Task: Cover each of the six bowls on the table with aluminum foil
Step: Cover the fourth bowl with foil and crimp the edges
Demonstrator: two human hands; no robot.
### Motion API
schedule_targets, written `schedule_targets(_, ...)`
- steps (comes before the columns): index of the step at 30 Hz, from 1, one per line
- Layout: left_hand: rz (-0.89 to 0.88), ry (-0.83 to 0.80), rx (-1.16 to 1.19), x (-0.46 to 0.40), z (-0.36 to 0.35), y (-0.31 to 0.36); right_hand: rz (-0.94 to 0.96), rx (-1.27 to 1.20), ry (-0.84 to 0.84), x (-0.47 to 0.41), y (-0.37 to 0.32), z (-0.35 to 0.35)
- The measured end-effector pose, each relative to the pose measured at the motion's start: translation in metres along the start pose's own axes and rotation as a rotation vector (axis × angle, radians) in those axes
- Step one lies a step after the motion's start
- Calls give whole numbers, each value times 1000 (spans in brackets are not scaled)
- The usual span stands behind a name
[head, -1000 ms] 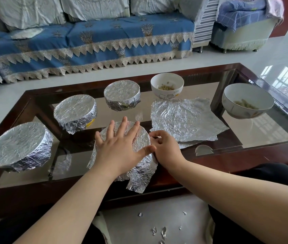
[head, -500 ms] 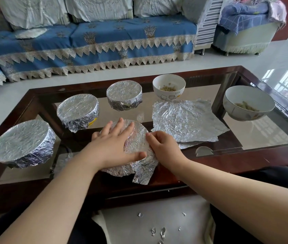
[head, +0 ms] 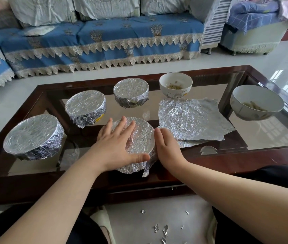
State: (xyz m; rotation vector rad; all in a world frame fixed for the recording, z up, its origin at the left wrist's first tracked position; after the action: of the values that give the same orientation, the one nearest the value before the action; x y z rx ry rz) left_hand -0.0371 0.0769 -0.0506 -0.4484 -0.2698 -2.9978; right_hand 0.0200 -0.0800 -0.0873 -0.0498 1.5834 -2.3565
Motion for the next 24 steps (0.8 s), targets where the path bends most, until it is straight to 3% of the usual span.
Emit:
schedule_targets(17, 21, 42, -51, 0, -4, 1, -414, -471, -34, -12, 31, -14)
schedule_targets(24, 14, 48, -78, -1, -5, 0, -477, -513, -37, -14, 32, -17)
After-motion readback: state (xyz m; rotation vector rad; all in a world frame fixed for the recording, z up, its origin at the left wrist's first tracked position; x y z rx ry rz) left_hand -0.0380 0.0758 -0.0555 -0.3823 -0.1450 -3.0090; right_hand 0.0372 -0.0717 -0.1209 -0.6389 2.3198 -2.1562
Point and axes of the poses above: each hand's wrist, its own x-axis away from the middle knuckle, its own z-axis out of the back of the hand, y = z × x, the point moved 5 cm from there along -x, towards the middle knuckle, and after that the axes turned 2 degrees about z, right-handed, at the moved point
